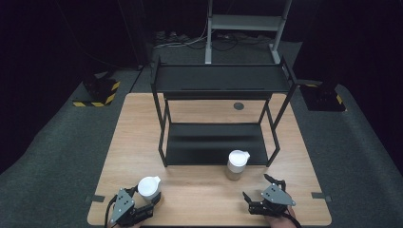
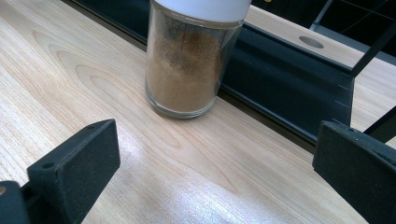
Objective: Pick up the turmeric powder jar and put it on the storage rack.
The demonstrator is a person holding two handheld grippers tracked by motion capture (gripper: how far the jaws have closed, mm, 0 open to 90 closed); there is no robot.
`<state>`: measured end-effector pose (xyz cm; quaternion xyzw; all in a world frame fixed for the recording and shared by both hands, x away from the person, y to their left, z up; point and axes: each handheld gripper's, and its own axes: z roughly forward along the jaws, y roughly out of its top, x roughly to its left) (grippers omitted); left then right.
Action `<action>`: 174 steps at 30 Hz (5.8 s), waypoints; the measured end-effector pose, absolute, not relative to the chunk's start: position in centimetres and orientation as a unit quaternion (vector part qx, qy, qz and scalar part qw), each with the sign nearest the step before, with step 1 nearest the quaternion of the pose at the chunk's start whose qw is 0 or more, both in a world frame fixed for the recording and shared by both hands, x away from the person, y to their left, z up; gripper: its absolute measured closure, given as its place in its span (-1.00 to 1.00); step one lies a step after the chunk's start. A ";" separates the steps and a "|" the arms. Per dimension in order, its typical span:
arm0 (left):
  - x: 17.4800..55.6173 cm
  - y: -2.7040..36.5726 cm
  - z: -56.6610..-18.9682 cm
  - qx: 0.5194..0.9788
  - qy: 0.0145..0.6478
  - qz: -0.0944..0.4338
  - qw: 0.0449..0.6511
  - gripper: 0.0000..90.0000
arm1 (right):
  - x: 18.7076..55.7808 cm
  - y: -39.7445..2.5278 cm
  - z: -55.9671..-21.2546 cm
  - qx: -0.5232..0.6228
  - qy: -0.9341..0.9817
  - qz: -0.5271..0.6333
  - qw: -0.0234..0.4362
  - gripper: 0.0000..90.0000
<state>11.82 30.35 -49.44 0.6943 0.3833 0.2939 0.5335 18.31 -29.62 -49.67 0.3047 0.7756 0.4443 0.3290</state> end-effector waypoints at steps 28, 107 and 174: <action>12.7 29.5 -48.0 0.678 0.367 0.297 0.564 -0.32 | 18.3 -29.5 -49.6 0.300 0.779 0.441 0.330 -1.00; 21.6 22.8 -34.2 0.647 0.298 0.320 0.624 -0.32 | 18.2 -29.6 -49.7 0.298 0.778 0.443 0.331 -1.00; 28.9 19.4 -24.6 0.601 0.314 0.361 0.640 -0.32 | 18.4 -29.9 -49.7 0.298 0.778 0.448 0.325 -1.00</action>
